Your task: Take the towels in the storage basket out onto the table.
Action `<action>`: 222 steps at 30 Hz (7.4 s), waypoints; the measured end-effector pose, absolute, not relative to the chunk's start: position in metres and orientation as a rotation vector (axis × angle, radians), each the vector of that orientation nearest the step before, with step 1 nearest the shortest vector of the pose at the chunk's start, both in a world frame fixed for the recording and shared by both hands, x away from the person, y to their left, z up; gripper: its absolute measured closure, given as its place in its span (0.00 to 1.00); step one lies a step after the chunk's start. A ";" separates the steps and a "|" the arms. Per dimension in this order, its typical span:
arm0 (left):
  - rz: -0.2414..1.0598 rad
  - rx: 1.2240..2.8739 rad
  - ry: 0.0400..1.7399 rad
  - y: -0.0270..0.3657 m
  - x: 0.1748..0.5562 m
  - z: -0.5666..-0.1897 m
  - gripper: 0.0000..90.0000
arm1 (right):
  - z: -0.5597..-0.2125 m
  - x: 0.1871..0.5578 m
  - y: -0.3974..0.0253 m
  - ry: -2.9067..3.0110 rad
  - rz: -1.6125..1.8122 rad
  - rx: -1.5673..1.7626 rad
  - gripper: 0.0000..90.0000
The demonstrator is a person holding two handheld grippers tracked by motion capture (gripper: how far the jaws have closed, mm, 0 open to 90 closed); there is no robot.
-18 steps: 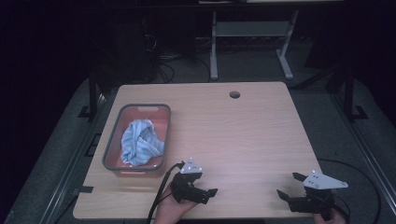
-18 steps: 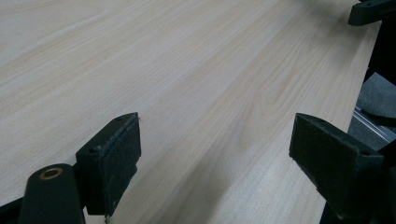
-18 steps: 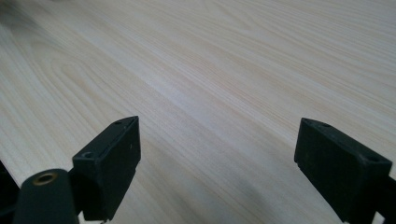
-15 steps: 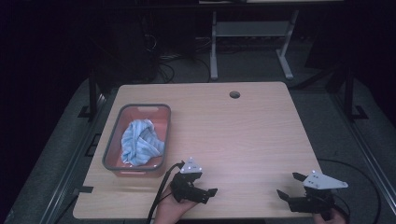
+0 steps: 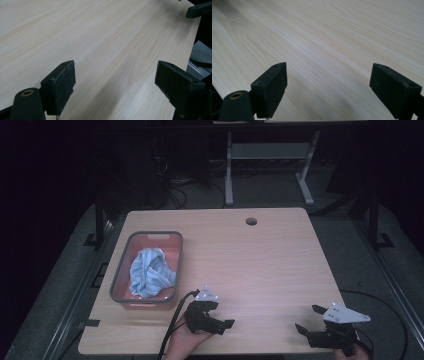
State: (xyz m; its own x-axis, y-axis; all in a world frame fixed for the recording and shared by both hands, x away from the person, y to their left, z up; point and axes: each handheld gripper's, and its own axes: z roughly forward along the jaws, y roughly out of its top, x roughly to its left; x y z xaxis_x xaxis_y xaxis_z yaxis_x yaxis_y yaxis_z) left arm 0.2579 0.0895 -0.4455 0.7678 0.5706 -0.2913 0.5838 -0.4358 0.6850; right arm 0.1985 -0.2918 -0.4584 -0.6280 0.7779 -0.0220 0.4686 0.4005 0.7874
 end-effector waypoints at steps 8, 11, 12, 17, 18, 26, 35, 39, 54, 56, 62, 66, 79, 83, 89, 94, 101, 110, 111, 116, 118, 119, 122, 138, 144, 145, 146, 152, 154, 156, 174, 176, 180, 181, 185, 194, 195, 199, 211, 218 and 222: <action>0.002 2.112 0.845 0.088 0.269 -0.421 0.18 | -0.459 0.199 -0.290 2.266 1.106 1.080 0.16; 0.005 2.102 0.839 0.086 0.274 -0.413 0.18 | -0.459 0.199 -0.291 2.265 1.103 1.083 0.16; 0.006 2.108 0.840 0.085 0.276 -0.412 0.18 | -0.458 0.199 -0.291 2.264 1.106 1.084 0.15; -0.041 2.104 0.864 0.081 0.290 -0.406 0.18 | -0.458 0.197 -0.289 2.262 1.112 1.066 0.15; -0.050 2.109 0.866 0.080 0.293 -0.405 0.18 | -0.458 0.197 -0.289 2.262 1.114 1.063 0.15; -0.019 2.145 0.878 0.084 0.316 -0.380 0.18 | -0.457 0.196 -0.289 2.264 1.114 1.061 0.15; 0.065 2.194 0.903 0.095 0.330 -0.358 0.20 | -0.456 0.196 -0.290 2.268 1.114 1.061 0.15; 0.098 2.235 0.913 0.100 0.336 -0.349 0.20 | -0.457 0.196 -0.289 2.269 1.114 1.058 0.15; 0.088 2.224 0.984 0.134 0.356 -0.326 0.23 | -0.457 0.196 -0.288 2.273 1.100 1.055 0.16; 0.092 2.226 0.993 0.139 0.358 -0.325 0.23 | -0.457 0.196 -0.288 2.276 1.098 1.052 0.16; 0.111 2.199 1.045 0.159 0.364 -0.319 0.23 | -0.457 0.196 -0.287 2.283 1.088 1.049 0.15; 0.127 2.190 1.079 0.169 0.366 -0.318 0.23 | -0.458 0.196 -0.287 2.282 1.089 1.054 0.16; 0.171 2.146 1.156 0.204 0.367 -0.311 0.23 | -0.457 0.196 -0.286 2.281 1.085 1.052 0.16; 0.179 2.124 1.194 0.217 0.368 -0.312 0.23 | -0.457 0.196 -0.287 2.278 1.084 1.049 0.15; 0.188 2.078 1.256 0.239 0.367 -0.312 0.23 | -0.457 0.196 -0.287 2.280 1.087 1.049 0.15; 0.208 2.069 1.301 0.253 0.366 -0.315 0.23 | -0.457 0.194 -0.290 2.271 1.095 1.060 0.16; 0.226 2.041 1.369 0.274 0.364 -0.324 0.23 | -0.457 0.195 -0.287 2.278 1.093 1.054 0.15; 0.224 2.017 1.453 0.290 0.366 -0.341 0.23 | -0.457 0.194 -0.286 2.283 1.093 1.057 0.15; 0.219 2.019 1.460 0.290 0.367 -0.344 0.23 | -0.457 0.194 -0.286 2.282 1.093 1.054 0.16; 0.197 2.036 1.490 0.288 0.371 -0.358 0.24 | -0.457 0.195 -0.284 2.289 1.089 1.042 0.15; 0.181 2.050 1.498 0.286 0.374 -0.364 0.24 | -0.457 0.194 -0.284 2.295 1.086 1.040 0.15; 0.178 2.052 1.505 0.284 0.375 -0.367 0.24 | -0.457 0.195 -0.284 2.295 1.087 1.036 0.15; 0.168 2.062 1.522 0.283 0.379 -0.374 0.25 | -0.458 0.195 -0.284 2.295 1.089 1.031 0.15; 0.163 2.170 1.535 0.265 0.388 -0.395 0.48 | -0.457 0.195 -0.283 2.293 1.094 1.036 0.15; 0.143 2.195 1.539 0.267 0.387 -0.397 0.68 | -0.457 0.195 -0.283 2.295 1.096 1.032 0.15; 0.127 2.201 1.530 0.268 0.386 -0.398 0.72 | -0.456 0.195 -0.283 2.290 1.099 1.032 0.15; 0.127 2.201 1.530 0.268 0.386 -0.398 0.74 | -0.456 0.195 -0.283 2.290 1.099 1.032 0.15; 0.105 2.187 1.508 0.272 0.382 -0.397 0.78 | -0.456 0.195 -0.285 2.279 1.096 1.043 0.15; 0.098 2.180 1.500 0.273 0.381 -0.396 0.79 | -0.456 0.195 -0.285 2.277 1.094 1.044 0.15; 0.078 2.165 1.492 0.275 0.380 -0.393 0.80 | -0.455 0.194 -0.286 2.268 1.096 1.044 0.15; 0.090 2.026 1.397 0.288 0.362 -0.355 0.82 | -0.453 0.193 -0.288 2.253 1.099 1.040 0.15; 0.089 1.996 1.396 0.291 0.360 -0.350 0.81 | -0.453 0.194 -0.288 2.251 1.099 1.040 0.15; 0.116 1.952 1.381 0.296 0.357 -0.338 0.81 | -0.453 0.194 -0.289 2.257 1.090 1.030 0.15; 0.111 1.939 1.380 0.297 0.356 -0.335 0.81 | -0.453 0.194 -0.289 2.256 1.092 1.036 0.15; 0.114 1.927 1.368 0.299 0.354 -0.327 0.81 | -0.452 0.194 -0.289 2.249 1.095 1.030 0.15; 0.118 1.898 1.345 0.297 0.354 -0.311 0.81 | -0.452 0.194 -0.290 2.243 1.094 1.036 0.15; 0.114 1.897 1.340 0.296 0.354 -0.308 0.81 | -0.452 0.194 -0.290 2.242 1.093 1.035 0.15; 0.116 1.886 1.323 0.294 0.354 -0.300 0.81 | -0.452 0.194 -0.290 2.243 1.094 1.047 0.15; 0.114 1.887 1.267 0.278 0.357 -0.280 0.81 | -0.451 0.193 -0.292 2.236 1.096 1.052 0.15; 0.130 1.903 1.240 0.266 0.358 -0.267 0.81 | -0.451 0.194 -0.292 2.238 1.093 1.039 0.15; 0.145 1.919 1.219 0.256 0.358 -0.259 0.81 | -0.451 0.195 -0.292 2.236 1.096 1.042 0.15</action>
State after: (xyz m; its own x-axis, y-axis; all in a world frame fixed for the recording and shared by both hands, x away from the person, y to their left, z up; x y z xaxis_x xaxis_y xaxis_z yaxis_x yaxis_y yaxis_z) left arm 0.3577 0.2562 -0.2591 0.5207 0.7921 -0.3185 0.6953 -0.1770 0.6966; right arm 0.1945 -0.2918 -0.4512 -0.6201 0.7825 -0.0561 0.4349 0.4024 0.8056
